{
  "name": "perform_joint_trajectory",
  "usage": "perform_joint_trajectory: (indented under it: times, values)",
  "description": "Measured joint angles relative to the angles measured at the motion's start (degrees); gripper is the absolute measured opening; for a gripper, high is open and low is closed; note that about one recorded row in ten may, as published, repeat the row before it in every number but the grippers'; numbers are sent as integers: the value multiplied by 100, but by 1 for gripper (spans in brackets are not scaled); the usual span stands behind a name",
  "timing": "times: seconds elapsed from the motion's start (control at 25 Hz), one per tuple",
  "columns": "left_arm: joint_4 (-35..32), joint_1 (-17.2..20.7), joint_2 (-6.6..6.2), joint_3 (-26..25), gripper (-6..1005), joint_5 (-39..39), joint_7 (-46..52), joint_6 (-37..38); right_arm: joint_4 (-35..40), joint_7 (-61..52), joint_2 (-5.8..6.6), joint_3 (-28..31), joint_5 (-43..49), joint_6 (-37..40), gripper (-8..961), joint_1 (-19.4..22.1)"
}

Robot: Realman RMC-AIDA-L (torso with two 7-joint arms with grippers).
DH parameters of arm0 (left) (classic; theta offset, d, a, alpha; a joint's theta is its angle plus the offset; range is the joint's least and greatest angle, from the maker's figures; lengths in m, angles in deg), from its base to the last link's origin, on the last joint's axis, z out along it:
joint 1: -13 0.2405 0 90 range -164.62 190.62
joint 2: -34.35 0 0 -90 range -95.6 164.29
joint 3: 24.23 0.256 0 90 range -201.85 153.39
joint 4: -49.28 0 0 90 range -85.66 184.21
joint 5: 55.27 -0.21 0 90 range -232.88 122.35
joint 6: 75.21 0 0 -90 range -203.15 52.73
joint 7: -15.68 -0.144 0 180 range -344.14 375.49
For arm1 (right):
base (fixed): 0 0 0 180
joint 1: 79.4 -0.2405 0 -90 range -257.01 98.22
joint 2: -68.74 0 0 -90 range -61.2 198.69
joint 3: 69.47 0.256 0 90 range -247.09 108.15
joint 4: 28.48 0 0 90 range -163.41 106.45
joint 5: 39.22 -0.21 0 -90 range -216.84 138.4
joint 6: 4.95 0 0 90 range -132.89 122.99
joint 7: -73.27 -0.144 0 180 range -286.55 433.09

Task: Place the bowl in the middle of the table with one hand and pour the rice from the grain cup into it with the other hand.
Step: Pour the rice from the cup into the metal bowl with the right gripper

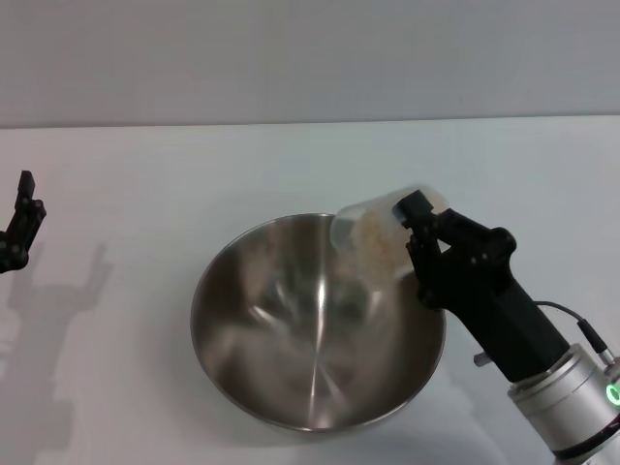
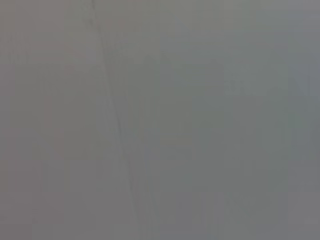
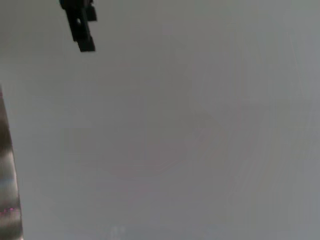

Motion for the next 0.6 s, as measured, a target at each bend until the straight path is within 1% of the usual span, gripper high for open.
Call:
perform_joint_trajectory:
  times: [0.08,0.12,0.16,0.2,0.24,0.28,0.32,0.36,0.4,0.44,0.48,0.52,0.6]
  values:
    - [0,0,0,13,847,1,0,-1,-3,177,0,21,156,0,10,-6]
    - [0,0,0,15,847,0,0,-1,-1,525,0,20,270,-3,10,-8]
    - [0,0,0,17,847,1,0,-1,-1,525,0,20,270,-3,10,-8]
    - [0,-4,0,20,846,1,1,-1,-1,773,0,7,299,-19,10,-8]
    - [0,-11,0,25,846,1,4,-2,-14,1388,0,-22,306,-52,11,-9]
    - [0,-11,0,25,846,1,4,-2,-14,1388,0,-22,306,-52,11,-9]
    - [0,-17,-1,27,846,1,6,-6,-73,2012,-4,-12,306,-97,11,0]
    - [0,-17,-1,27,846,1,6,-6,-73,2012,-4,-12,306,-97,11,0]
    - [0,-19,-1,27,846,1,6,-13,-115,2330,-7,3,306,-121,11,7]
    - [0,-23,-1,27,846,1,7,-27,-211,2973,-8,27,296,-155,11,13]
    - [0,-23,-1,27,846,1,7,-27,-211,2973,-8,27,296,-155,10,13]
    - [0,-25,-1,28,846,1,8,-39,-325,3465,-9,39,282,-163,10,4]
    - [0,-25,-1,28,846,1,10,-41,-380,3679,-9,44,280,-168,10,-3]
